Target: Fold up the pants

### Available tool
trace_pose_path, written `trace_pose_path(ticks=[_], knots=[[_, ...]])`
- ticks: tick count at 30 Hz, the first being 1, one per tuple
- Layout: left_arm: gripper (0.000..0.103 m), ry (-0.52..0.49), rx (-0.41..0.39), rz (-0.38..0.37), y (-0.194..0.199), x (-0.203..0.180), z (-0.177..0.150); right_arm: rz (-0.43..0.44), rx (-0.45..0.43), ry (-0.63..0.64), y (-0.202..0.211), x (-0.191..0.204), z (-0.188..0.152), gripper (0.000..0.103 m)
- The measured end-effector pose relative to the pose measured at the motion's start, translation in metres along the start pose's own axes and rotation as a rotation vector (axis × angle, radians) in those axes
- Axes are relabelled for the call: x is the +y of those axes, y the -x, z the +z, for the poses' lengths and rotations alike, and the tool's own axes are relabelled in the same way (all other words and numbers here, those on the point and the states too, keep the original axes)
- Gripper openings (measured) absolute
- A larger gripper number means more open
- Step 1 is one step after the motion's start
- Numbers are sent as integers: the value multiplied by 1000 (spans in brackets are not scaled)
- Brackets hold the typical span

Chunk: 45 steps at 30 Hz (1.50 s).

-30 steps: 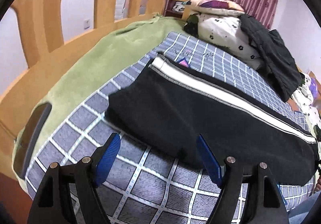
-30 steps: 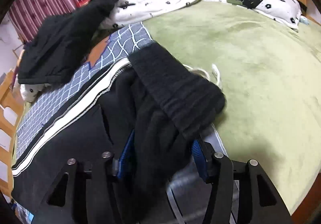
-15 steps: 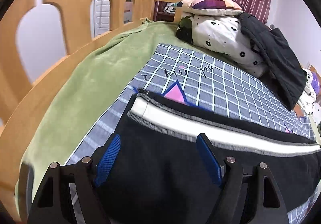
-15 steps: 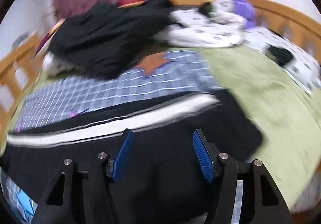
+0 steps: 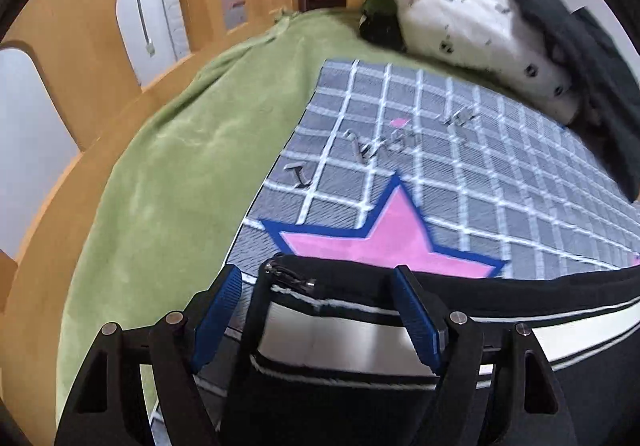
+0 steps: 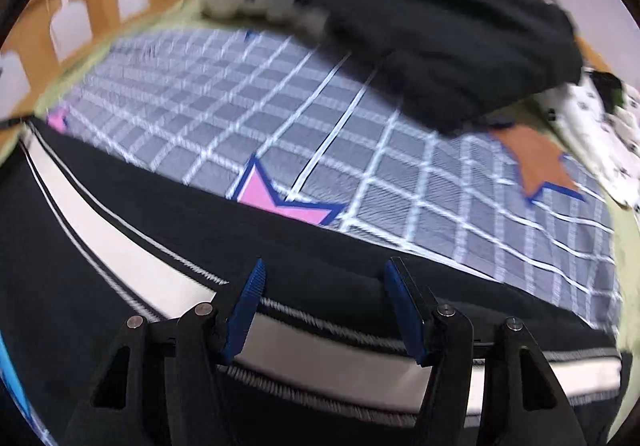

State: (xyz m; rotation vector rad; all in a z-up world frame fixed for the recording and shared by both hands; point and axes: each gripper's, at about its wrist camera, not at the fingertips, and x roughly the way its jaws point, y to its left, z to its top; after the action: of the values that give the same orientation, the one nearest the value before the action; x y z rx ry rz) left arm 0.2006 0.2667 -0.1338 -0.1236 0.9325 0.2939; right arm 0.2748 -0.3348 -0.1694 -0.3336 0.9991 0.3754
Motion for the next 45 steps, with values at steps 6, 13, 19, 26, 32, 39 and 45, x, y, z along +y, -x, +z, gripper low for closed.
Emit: trace_pose_path(ticks=[6, 13, 19, 26, 32, 39, 45], knots=[[22, 21, -73, -25, 14, 6, -13, -10, 47, 144, -6, 22, -5, 4], [22, 63, -174, -43, 41, 19, -8, -32, -159, 93, 46, 15, 3, 3], [27, 17, -64, 77, -10, -1, -11, -133, -63, 99, -25, 31, 2, 6], [71, 8, -88, 119, 12, 2, -17, -84, -161, -14, 22, -10, -9, 70], [71, 102, -68, -40, 20, 11, -27, -65, -54, -32, 24, -71, -17, 75], [71, 70, -71, -5, 26, 3, -36, -78, 57, 135, -11, -66, -16, 10], [71, 100, -62, -57, 42, 9, -42, -116, -72, 105, 11, -63, -2, 0]])
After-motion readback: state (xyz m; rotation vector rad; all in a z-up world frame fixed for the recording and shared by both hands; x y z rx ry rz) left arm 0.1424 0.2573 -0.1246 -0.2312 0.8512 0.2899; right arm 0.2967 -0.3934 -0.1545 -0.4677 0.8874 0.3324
